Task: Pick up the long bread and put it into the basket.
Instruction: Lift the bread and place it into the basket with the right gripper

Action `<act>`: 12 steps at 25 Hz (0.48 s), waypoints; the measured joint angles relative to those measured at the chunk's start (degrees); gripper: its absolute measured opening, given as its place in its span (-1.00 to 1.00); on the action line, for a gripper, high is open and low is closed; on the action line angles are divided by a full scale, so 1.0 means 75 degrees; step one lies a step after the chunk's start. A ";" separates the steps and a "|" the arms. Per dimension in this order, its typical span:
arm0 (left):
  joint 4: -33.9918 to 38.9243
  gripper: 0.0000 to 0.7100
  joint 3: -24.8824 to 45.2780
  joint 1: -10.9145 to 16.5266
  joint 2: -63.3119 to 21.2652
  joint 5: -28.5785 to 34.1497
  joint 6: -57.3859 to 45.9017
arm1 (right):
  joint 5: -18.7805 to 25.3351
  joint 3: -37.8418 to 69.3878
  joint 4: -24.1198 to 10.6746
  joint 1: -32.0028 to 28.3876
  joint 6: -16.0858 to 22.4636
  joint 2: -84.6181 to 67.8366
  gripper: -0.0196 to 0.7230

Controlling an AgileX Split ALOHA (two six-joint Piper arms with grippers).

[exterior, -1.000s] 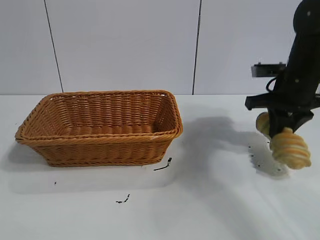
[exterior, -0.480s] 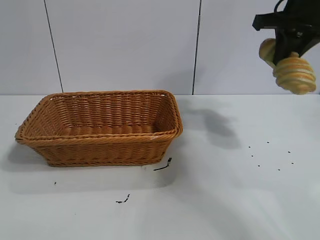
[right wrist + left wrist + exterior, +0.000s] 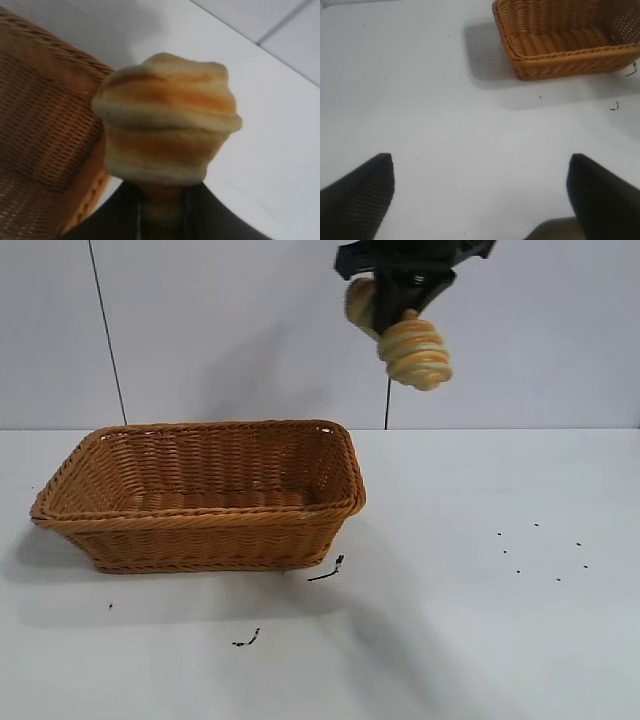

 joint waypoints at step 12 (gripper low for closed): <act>0.0000 0.96 0.0000 0.0000 0.0000 0.0000 0.0000 | -0.0711 0.0000 0.1398 0.0352 -0.3260 0.1473 -0.64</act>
